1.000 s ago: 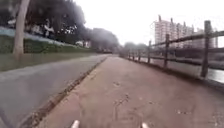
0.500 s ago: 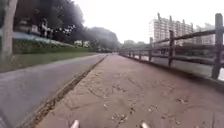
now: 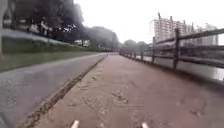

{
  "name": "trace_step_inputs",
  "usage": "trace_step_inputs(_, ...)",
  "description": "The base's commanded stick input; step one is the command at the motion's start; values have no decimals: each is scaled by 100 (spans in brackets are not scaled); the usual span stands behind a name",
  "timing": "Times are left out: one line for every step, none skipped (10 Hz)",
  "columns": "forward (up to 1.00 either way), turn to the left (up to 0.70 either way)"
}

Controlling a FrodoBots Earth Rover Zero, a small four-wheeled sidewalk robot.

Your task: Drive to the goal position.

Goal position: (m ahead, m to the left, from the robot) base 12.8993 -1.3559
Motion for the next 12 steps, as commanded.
trace_step_inputs(70,0)
trace_step_inputs(70,0)
trace_step_inputs(70,0)
trace_step_inputs(70,0)
trace_step_inputs(70,0)
trace_step_inputs(70,0)
trace_step_inputs(70,0)
trace_step_inputs(70,0)
trace_step_inputs(70,0)
trace_step_inputs(70,0)
trace_step_inputs(70,0)
trace_step_inputs(70,0)
